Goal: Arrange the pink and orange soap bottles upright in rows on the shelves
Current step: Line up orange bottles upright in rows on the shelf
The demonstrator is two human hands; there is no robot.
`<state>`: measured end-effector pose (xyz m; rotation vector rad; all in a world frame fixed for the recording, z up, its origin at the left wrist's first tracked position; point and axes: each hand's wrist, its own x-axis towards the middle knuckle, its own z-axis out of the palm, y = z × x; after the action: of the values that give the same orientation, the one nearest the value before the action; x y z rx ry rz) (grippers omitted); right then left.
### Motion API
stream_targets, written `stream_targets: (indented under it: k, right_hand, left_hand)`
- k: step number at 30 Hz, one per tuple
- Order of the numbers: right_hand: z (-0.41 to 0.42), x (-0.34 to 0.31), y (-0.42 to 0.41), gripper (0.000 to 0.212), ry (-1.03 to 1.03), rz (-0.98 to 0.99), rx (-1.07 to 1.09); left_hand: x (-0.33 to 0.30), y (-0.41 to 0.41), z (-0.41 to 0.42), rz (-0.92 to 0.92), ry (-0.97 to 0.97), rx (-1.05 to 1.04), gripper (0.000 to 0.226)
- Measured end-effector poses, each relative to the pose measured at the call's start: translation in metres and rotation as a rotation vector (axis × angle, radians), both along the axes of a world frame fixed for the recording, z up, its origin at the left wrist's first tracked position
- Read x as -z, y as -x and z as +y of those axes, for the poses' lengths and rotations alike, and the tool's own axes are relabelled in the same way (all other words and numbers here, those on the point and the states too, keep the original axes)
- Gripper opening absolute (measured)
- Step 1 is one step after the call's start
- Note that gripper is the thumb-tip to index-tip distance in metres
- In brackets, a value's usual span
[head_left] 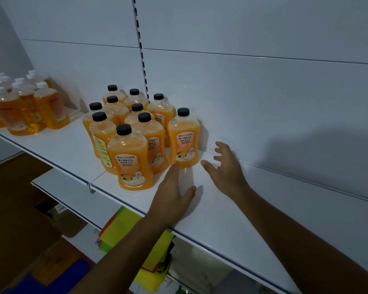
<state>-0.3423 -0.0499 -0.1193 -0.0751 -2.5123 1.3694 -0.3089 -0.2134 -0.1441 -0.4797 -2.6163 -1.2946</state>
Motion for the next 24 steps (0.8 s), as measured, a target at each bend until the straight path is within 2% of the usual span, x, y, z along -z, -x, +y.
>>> stream_targets:
  k: [4,9,12,14,17,18,21,24]
  right_hand:
    - [-0.004,-0.022,0.02,0.082,-0.023,0.078,-0.061]
    - [-0.017,-0.041,0.048,0.09,-0.024,0.07,-0.137]
    - [-0.022,-0.037,0.058,0.09,-0.06,0.048,-0.135]
    - [-0.02,-0.032,0.061,0.085,-0.086,0.088,-0.079]
    - [-0.012,-0.031,0.059,0.073,-0.074,0.12,0.004]
    - [-0.007,-0.032,0.057,0.071,-0.069,0.126,0.016]
    - [0.013,-0.032,0.045,0.069,-0.05,0.141,0.017]
    - [0.04,-0.033,0.026,0.066,-0.05,0.15,0.042]
  left_hand:
    - [-0.008,0.017,0.003,0.017,-0.136,0.023,0.076]
    - [-0.005,0.042,0.007,0.058,-0.141,0.031,0.071]
    - [-0.004,0.06,0.004,0.049,-0.167,0.023,0.059]
    - [-0.005,0.07,0.003,0.047,-0.081,0.001,0.05]
    - [-0.01,0.075,0.011,0.035,-0.116,0.049,0.013]
    - [-0.011,0.077,0.015,0.024,-0.112,0.056,0.01]
    - [-0.012,0.084,0.029,-0.069,-0.159,0.016,0.026]
    - [-0.01,0.094,0.054,-0.283,-0.252,0.103,0.042]
